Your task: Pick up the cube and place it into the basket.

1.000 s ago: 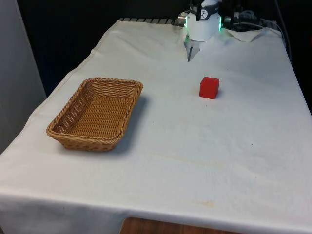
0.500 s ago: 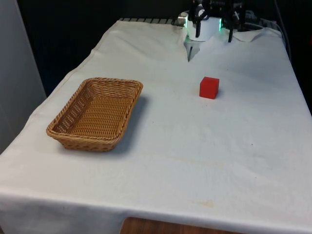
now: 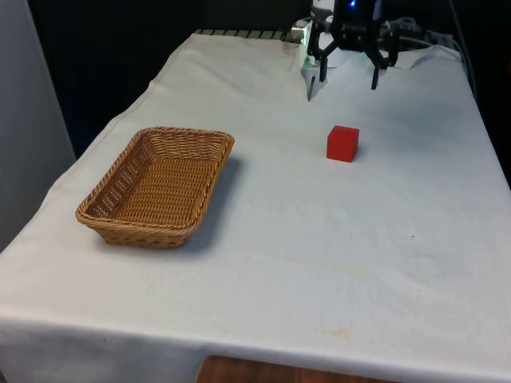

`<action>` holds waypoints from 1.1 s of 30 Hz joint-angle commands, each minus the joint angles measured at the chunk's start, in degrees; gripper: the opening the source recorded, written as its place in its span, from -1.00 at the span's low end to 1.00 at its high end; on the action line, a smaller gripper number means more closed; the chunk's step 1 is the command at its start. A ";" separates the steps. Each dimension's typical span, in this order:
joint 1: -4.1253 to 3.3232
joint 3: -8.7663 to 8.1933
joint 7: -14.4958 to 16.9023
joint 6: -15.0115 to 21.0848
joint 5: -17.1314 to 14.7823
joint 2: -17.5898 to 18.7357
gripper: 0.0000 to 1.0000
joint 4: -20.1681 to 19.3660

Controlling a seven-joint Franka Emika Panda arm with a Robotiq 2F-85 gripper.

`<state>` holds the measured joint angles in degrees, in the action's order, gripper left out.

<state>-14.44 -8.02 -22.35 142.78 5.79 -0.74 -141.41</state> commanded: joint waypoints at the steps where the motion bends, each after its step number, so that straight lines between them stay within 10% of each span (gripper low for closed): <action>1: -0.06 0.00 0.00 1.09 -0.29 0.29 1.00 -0.40; 33: 0.17 0.00 0.00 3.44 -0.23 4.53 1.00 -0.57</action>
<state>-14.27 -8.02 -22.35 146.39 5.50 4.01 -141.98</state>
